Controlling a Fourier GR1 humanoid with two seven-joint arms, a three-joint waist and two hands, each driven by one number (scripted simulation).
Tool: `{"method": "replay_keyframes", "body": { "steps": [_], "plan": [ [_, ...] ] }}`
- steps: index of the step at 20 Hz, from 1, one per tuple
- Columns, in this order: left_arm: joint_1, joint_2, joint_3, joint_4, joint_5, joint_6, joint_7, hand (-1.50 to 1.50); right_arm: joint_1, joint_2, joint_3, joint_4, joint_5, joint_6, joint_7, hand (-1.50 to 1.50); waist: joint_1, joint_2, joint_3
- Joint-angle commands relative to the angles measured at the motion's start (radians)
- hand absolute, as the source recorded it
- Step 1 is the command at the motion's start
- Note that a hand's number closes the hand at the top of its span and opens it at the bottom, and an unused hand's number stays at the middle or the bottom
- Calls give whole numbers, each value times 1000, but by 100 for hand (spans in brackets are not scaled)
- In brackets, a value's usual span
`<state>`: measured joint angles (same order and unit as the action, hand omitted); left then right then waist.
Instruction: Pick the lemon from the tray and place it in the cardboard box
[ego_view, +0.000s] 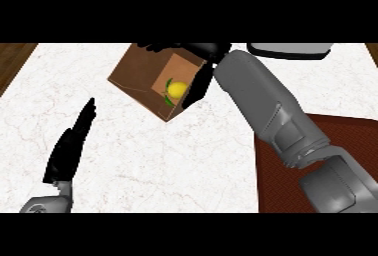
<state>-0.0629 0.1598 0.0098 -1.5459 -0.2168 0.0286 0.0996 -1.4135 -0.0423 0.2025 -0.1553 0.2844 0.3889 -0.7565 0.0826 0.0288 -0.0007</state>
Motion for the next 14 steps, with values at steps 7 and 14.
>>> {"method": "replay_keyframes", "body": {
  "steps": [7,14],
  "plan": [
    [-4,18,5,-15,8,-19,-27,0,-77,-174,-247,98,-240,221,134,-150,35,23,0],
    [-47,-1,-10,-14,-3,-8,-6,0,-66,-308,-308,125,-296,215,219,-150,59,50,2]
  ]
}}
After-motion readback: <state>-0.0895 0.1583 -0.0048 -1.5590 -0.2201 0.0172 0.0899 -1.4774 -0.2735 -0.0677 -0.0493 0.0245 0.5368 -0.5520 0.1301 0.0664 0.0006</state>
